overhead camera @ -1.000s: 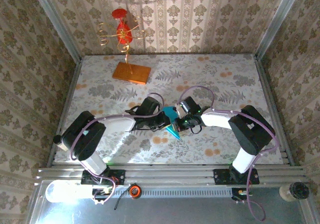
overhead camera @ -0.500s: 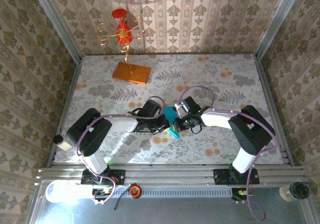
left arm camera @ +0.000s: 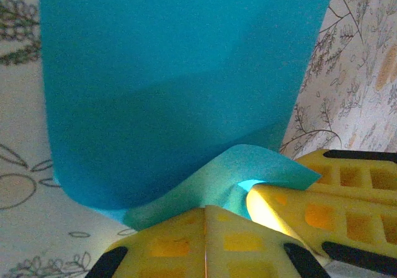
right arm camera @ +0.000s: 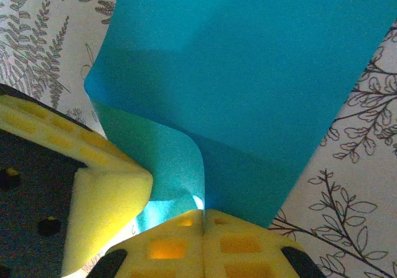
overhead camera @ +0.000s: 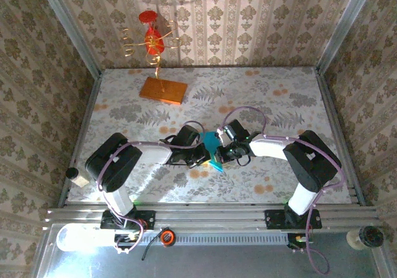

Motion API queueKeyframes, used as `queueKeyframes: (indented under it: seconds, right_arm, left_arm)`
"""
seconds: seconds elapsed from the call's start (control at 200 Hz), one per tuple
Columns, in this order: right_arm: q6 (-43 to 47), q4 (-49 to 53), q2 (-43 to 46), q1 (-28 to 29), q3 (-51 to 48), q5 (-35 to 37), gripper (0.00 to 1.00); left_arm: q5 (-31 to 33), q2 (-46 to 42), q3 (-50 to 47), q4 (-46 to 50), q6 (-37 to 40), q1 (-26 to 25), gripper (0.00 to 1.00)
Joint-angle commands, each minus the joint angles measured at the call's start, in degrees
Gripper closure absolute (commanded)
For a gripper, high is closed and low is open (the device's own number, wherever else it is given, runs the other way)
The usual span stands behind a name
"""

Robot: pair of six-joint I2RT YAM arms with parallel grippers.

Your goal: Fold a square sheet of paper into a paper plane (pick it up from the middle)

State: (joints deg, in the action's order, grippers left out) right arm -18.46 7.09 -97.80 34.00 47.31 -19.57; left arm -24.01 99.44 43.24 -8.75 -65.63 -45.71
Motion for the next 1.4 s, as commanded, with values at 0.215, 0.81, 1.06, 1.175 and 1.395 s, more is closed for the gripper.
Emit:
queueKeyframes:
  seconds: [0.215, 0.81, 1.06, 1.175, 1.395]
  right_arm:
    - [-1.6, 4.8, 1.1, -0.5, 0.1, 0.1, 0.89]
    - [-10.4, 12.4, 11.6, -2.3, -0.2, -6.7, 0.69]
    - [-12.7, 9.1, 9.5, 0.3, -1.6, -8.8, 0.84]
    - [-12.9, 8.4, 6.5, 1.0, -0.5, -9.6, 0.86]
    - [-13.1, 7.9, 3.7, 1.2, -0.3, -10.2, 0.87]
  left_arm:
    - [0.8, 2.0, -1.1, 1.4, -0.3, 0.0, 0.92]
    - [-0.2, 2.1, -1.3, 0.0, 0.4, 0.0, 0.93]
    - [-1.0, 2.1, -0.7, -0.4, 1.1, -0.1, 0.93]
    - [-1.5, 2.1, -0.7, -0.7, 1.3, -0.1, 0.92]
    - [-2.7, 1.7, -0.5, -2.0, 1.6, 0.0, 0.9]
